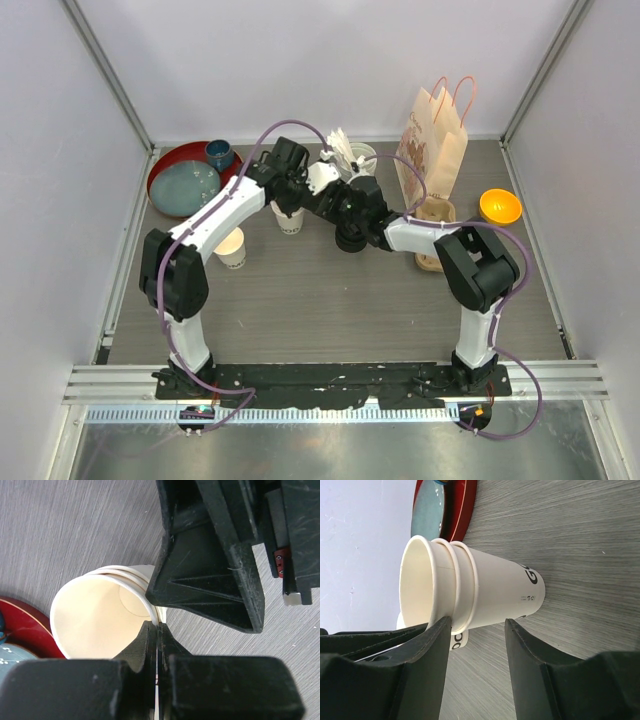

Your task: Pack the takeout coffee

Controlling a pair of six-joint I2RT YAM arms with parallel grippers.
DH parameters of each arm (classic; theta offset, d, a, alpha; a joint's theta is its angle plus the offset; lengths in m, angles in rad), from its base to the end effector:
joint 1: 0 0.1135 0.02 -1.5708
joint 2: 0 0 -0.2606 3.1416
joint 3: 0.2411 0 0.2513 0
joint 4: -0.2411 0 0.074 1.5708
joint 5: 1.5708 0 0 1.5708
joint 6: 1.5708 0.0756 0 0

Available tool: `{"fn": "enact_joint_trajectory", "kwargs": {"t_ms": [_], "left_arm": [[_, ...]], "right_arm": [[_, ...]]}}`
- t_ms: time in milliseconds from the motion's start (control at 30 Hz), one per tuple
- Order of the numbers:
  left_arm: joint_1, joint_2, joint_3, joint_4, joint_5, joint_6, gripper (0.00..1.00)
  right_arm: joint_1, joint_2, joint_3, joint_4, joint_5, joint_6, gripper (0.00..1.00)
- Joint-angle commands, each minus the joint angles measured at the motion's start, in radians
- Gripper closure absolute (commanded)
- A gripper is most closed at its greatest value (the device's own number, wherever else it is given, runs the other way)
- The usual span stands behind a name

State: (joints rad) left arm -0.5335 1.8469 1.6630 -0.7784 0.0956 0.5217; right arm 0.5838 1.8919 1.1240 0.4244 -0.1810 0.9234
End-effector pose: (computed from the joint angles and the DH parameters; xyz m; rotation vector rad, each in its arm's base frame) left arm 0.3642 -0.2235 0.2561 1.3071 2.1677 -0.1258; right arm 0.3756 0.2644 0.1845 0.2217 2.0838 1.1463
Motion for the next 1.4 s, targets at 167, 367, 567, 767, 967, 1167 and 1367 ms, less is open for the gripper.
{"fn": "enact_joint_trajectory", "kwargs": {"t_ms": [167,367,567,767,967,1167,1367], "left_arm": [[-0.01,-0.112,-0.039,0.1,0.047,-0.042,1.0],[-0.01,-0.167,-0.059,0.145,0.02,-0.04,1.0],[-0.01,-0.179,-0.019,0.111,-0.016,-0.015,1.0],[-0.01,-0.186,0.09,0.024,-0.085,-0.005,1.0],[-0.01,-0.218,0.142,-0.022,-0.146,0.001,1.0],[-0.019,-0.291,0.218,-0.169,-0.068,-0.034,1.0],[-0.147,-0.422,-0.009,-0.24,-0.05,-0.005,1.0]], "right_arm": [[0.001,0.032,0.036,0.051,-0.005,0.026,0.48],[0.002,0.009,0.028,0.031,0.014,0.005,0.48],[0.002,-0.027,0.033,-0.003,0.029,-0.029,0.48],[0.002,-0.057,0.066,-0.05,0.043,-0.073,0.47],[0.002,-0.109,0.099,-0.095,0.052,-0.129,0.46],[-0.01,-0.223,0.114,-0.228,0.055,-0.263,0.43],[-0.076,-0.452,0.005,-0.38,0.106,-0.385,0.4]]}}
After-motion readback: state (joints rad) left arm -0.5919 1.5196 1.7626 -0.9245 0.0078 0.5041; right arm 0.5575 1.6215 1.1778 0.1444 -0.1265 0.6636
